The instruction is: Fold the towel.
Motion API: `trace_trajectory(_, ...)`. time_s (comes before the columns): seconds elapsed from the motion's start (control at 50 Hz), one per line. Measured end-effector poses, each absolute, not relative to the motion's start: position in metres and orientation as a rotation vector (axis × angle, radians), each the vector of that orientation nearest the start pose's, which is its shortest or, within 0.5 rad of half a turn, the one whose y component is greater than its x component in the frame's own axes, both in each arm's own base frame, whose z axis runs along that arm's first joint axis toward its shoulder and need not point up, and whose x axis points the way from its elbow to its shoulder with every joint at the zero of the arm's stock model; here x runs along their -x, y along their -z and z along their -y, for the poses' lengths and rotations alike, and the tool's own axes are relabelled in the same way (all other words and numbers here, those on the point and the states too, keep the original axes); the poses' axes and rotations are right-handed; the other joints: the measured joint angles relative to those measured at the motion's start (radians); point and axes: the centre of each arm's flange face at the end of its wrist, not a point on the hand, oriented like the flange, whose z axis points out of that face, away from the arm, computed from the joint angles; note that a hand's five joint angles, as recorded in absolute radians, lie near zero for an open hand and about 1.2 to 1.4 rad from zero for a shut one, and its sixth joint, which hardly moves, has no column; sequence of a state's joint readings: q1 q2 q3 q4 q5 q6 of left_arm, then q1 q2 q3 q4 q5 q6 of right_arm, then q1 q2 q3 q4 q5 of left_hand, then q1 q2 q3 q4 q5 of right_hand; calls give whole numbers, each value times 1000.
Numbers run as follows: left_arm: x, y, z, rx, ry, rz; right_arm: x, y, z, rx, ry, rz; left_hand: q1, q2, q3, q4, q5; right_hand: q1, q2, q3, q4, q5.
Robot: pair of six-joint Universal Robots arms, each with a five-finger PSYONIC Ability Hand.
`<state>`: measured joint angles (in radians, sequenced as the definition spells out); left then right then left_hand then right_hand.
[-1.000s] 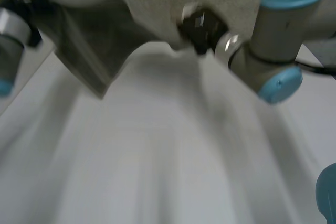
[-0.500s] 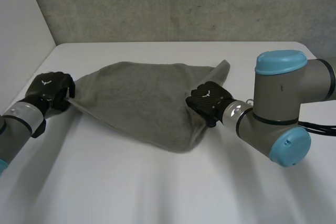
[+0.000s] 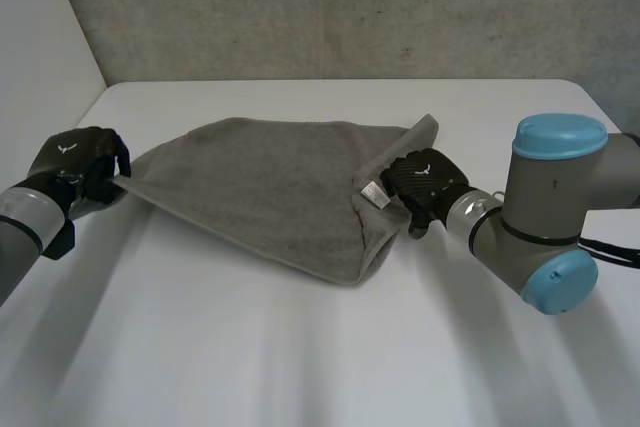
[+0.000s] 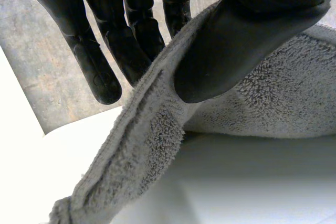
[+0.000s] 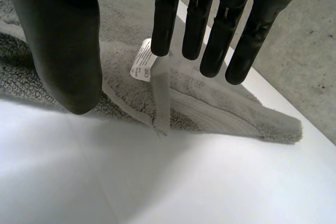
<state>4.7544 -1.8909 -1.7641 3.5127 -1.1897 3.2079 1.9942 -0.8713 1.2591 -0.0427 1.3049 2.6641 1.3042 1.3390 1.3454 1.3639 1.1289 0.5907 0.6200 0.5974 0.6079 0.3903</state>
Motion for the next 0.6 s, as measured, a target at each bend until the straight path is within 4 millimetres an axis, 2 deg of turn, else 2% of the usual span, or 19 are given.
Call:
trace_trajectory(0.22, 152, -180, 341, -451, 2189, -2508, -318, -120, 310, 1257, 1672, -2067, 0, 0, 0, 0, 0, 48, 21, 40, 31, 79)
trace_trajectory(0.26, 152, -180, 341, -450, 2189, -2508, -321, -117, 310, 1260, 1677, -2060, 0, 0, 0, 0, 0, 226, 186, 209, 199, 249)
trace_trajectory(0.3, 151, -180, 341, -450, 2189, -2509, -324, -116, 310, 1261, 1693, -2043, 0, 0, 0, 0, 0, 543, 526, 517, 507, 553)
trace_trajectory(0.34, 151, -180, 341, -450, 2189, -2509, -326, -117, 310, 1256, 1708, -2031, 0, 0, 0, 0, 0, 726, 706, 710, 699, 751)
trace_trajectory(0.36, 151, -180, 341, -450, 2189, -2509, -327, -118, 311, 1252, 1715, -2025, 0, 0, 0, 0, 0, 739, 715, 731, 722, 771)
trace_trajectory(0.44, 151, -180, 341, -449, 2188, -2508, -328, -128, 313, 1223, 1758, -2002, 0, 0, 0, 0, 0, 740, 715, 740, 733, 780)
trace_trajectory(0.54, 151, -180, 341, -448, 2188, -2507, -323, -156, 319, 1179, 1846, -1979, 0, 0, 0, 0, 0, 740, 715, 740, 733, 780)
trace_trajectory(0.6, 151, -180, 340, -450, 2186, -2510, -309, -180, 325, 1156, 1920, -1983, 0, 0, 0, 0, 0, 740, 715, 740, 733, 780)
